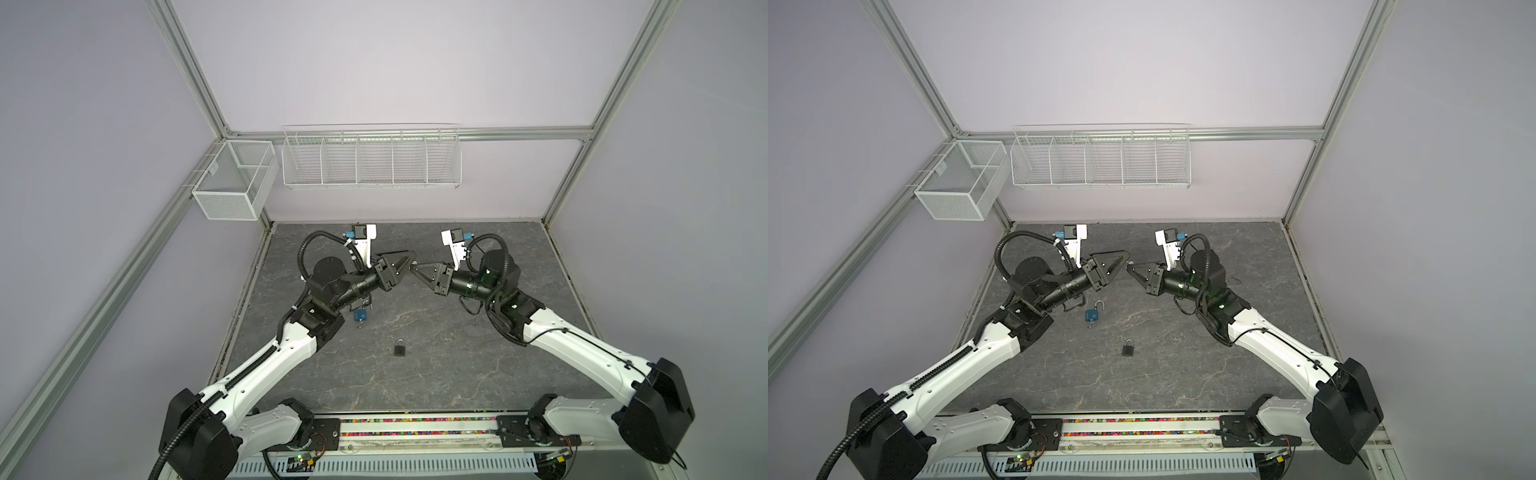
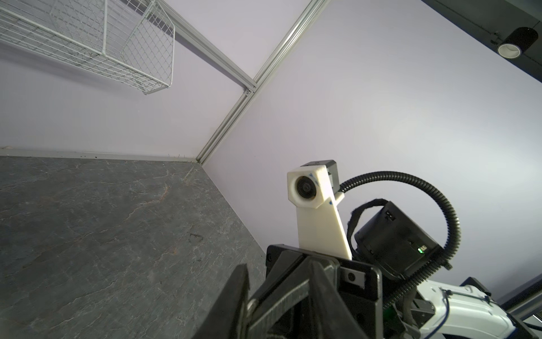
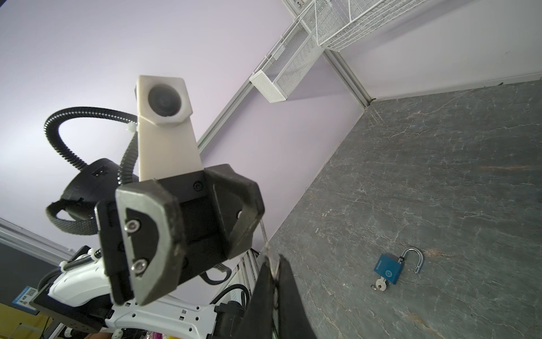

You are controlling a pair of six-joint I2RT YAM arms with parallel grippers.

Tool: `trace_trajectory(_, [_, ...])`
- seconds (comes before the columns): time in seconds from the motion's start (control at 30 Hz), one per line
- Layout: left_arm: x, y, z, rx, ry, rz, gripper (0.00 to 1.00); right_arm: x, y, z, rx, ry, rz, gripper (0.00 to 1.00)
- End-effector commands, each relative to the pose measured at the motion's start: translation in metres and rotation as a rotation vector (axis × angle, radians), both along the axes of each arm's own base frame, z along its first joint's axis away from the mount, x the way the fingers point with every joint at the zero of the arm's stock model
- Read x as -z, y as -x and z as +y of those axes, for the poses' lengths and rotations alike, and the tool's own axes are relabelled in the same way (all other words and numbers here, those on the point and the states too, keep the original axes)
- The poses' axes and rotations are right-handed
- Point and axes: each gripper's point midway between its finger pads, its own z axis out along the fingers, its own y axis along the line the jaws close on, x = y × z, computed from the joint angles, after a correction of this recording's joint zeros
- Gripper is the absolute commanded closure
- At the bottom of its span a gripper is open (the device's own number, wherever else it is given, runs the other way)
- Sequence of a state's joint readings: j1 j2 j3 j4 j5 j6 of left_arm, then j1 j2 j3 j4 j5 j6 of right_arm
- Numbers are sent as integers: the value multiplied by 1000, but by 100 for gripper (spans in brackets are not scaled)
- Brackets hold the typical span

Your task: Unlock with the key

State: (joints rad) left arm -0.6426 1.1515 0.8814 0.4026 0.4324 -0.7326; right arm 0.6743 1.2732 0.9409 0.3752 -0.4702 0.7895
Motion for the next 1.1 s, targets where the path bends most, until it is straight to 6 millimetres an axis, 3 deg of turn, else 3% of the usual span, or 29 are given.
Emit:
trace_trajectory(0.0, [-3,-3,8,-49,23,-1,62,-19,11,-4,-1,-34,-45,93])
trace_trajectory(0.2, [0,-8,14,-101,6,5,60,-27,16,-7,0,-53,-63,93])
trace_trajectory(0.4, [-6,-3,3,-32,44,-11,61,-27,13,4,-30,-66,-48,93])
trace_trajectory(0.7, [-1,-4,-1,-24,25,-10,73,-32,10,7,-33,-91,-45,93])
trace_trajectory(1.07, [-2,-3,-1,-21,34,-13,91,-23,5,8,-8,-85,-9,93])
